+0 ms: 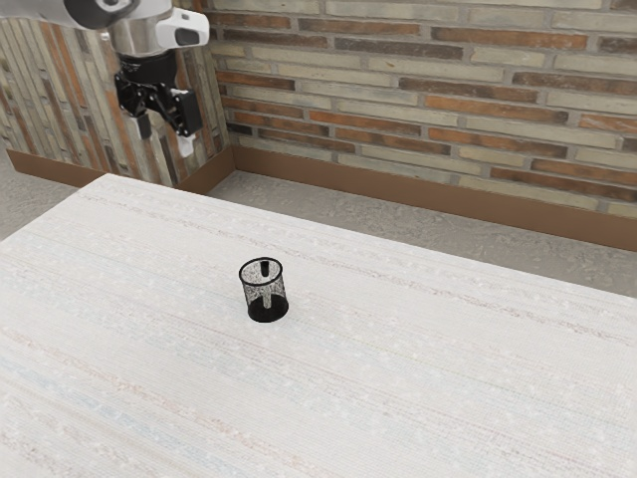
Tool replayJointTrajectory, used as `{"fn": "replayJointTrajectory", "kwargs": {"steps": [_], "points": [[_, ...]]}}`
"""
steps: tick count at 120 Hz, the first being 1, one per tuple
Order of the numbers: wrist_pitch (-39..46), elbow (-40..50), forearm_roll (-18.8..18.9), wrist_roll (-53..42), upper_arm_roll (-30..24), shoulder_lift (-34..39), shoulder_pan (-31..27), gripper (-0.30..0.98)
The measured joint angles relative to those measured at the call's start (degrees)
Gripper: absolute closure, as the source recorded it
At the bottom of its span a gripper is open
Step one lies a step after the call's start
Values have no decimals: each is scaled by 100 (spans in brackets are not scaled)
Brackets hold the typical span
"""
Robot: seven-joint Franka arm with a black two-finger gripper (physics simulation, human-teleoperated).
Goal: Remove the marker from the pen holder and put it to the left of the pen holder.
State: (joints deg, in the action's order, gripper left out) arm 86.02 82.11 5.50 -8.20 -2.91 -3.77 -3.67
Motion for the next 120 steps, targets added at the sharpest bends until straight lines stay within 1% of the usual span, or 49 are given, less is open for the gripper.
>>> {"fn": "replayJointTrajectory", "kwargs": {"steps": [21, 32, 36, 42, 48, 56, 71, 89, 102, 120], "points": [[122, 1, 4, -72, 1, -59, -20, 0], [171, 31, -7, -102, -20, -301, 2, 0], [263, 171, 8, -141, -23, -352, 20, 0], [611, 587, 23, -293, -29, -386, 35, 0], [1130, 1023, 11, -535, -34, -432, 40, 0], [1699, 1223, -6, -858, -35, -736, 27, 0], [2375, 1152, 106, -1377, -42, -1400, 34, 0], [2785, 773, 310, -1879, -49, -1993, 127, 0], [2938, 877, 406, -2168, -52, -1949, 225, 0], [3051, 1094, 424, -2485, -58, -1854, 403, 0]]}}
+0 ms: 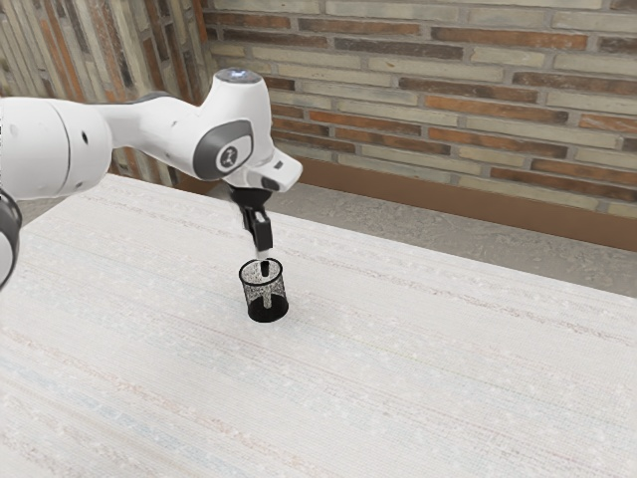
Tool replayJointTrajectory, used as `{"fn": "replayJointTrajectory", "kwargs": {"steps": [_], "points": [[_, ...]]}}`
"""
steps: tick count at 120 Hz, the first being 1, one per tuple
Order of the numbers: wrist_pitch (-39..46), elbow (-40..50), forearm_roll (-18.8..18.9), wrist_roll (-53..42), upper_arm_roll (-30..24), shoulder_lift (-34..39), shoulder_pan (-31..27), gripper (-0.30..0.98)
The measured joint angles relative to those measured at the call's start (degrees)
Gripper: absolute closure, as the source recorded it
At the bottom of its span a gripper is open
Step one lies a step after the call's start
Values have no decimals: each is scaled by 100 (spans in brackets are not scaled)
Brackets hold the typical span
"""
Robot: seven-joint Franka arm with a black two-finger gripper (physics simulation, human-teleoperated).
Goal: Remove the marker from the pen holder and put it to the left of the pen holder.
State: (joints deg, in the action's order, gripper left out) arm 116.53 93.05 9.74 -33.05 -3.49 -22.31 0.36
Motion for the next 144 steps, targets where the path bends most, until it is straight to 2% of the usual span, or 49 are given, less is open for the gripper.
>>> {"fn": "replayJointTrajectory", "kwargs": {"steps": [32, 68, 74, 89, 101, 124, 144], "points": [[77, -25, -4, -352, 6, -430, 56, 0], [99, -118, 245, -539, 29, -566, 119, 1], [101, -118, 266, -559, 31, -567, 123, 10], [104, -114, 307, -586, 33, -560, 151, 43], [103, -110, 350, -577, 33, -548, 178, 59], [9, -115, 399, -556, 51, -456, 150, 71], [-413, -250, 418, -520, 65, 178, 93, 75]]}}
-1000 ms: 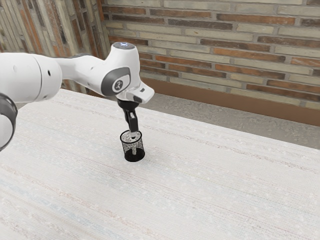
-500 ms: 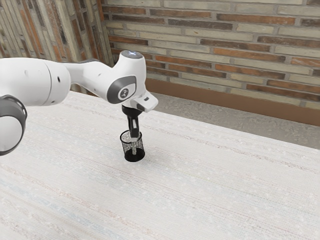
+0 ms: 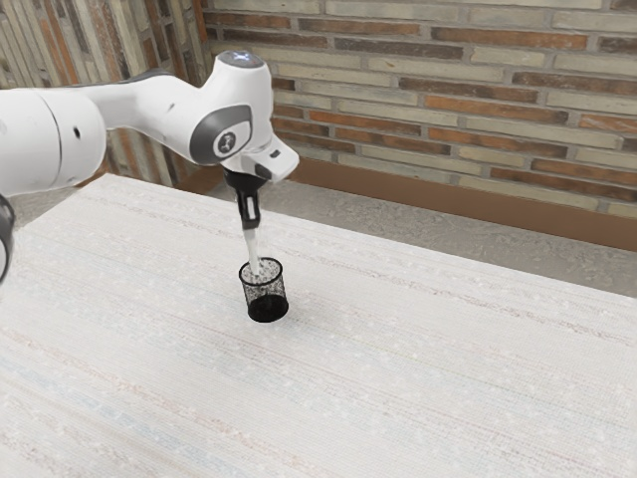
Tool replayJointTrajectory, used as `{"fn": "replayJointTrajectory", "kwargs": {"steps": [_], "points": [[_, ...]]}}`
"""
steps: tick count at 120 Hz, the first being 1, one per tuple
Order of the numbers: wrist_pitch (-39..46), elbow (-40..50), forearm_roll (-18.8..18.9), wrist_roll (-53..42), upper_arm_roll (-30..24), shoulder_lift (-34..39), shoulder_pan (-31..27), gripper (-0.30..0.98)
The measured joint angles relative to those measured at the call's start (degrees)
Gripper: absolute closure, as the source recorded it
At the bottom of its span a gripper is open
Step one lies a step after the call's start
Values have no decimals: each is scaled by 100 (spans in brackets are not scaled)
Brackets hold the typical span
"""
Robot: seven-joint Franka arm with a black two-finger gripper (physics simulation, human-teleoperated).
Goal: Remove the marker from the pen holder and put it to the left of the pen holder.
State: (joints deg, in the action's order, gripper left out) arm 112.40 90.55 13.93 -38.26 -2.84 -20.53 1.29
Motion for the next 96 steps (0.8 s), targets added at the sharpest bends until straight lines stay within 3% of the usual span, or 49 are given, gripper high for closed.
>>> {"fn": "replayJointTrajectory", "kwargs": {"steps": [24, 41, 62, 78, 96], "points": [[-1035, -1307, -152, 41, 2, 273, -425, 76], [-2351, -3492, -181, 261, 89, -1445, -891, 77], [-4345, -5205, -190, 812, 118, -3103, -1351, 76], [-5250, -5586, -203, 1189, 114, -3752, -1415, 76], [-5720, -5623, -207, 1535, 112, -4145, -1378, 76]]}}
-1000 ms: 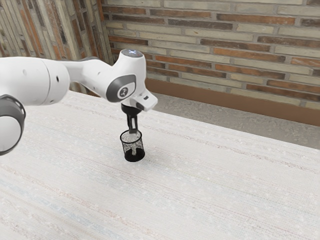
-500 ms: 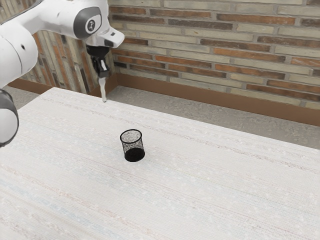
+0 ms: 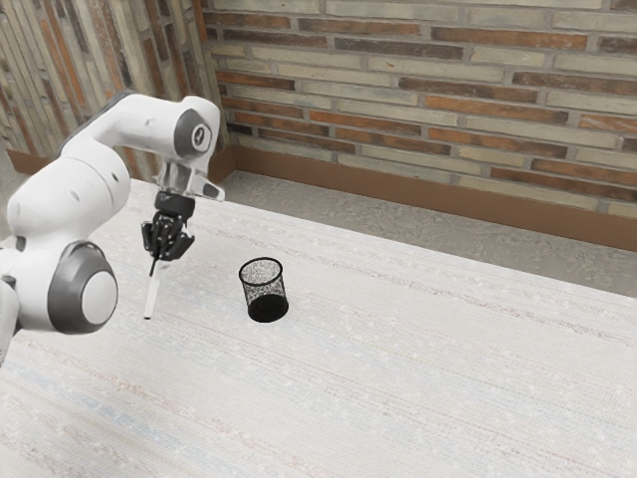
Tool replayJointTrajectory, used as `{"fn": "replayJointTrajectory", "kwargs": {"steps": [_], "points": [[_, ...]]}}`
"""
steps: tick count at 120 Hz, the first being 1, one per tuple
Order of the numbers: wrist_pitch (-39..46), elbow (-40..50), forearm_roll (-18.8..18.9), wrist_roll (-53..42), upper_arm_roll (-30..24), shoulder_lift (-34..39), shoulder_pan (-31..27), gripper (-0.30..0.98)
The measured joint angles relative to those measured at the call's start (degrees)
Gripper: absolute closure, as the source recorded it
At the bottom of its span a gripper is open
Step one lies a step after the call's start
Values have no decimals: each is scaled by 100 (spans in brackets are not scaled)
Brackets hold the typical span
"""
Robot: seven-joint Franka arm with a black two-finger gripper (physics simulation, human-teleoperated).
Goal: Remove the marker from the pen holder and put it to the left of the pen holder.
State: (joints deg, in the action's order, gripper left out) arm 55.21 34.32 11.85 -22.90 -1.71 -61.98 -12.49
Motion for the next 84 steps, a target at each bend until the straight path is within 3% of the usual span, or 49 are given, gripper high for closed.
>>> {"fn": "replayJointTrajectory", "kwargs": {"steps": [10, 29, 44, 48, 59, 67, 75, 84], "points": [[-119, 3, -9, 161, -4, -79, 33, 70], [-192, 4, -52, 467, -6, -124, 46, 37], [-152, 81, -67, 673, -13, 112, 68, 20], [-44, 549, -70, 722, -21, 592, 111, 17], [994, 3622, -172, 812, -36, 3139, 302, 11], [1907, 5198, -306, 821, -39, 4605, 422, 8], [2679, 6087, -437, 785, -37, 5675, 492, 6], [3221, 6375, -520, 747, -33, 6182, 611, 4]]}}
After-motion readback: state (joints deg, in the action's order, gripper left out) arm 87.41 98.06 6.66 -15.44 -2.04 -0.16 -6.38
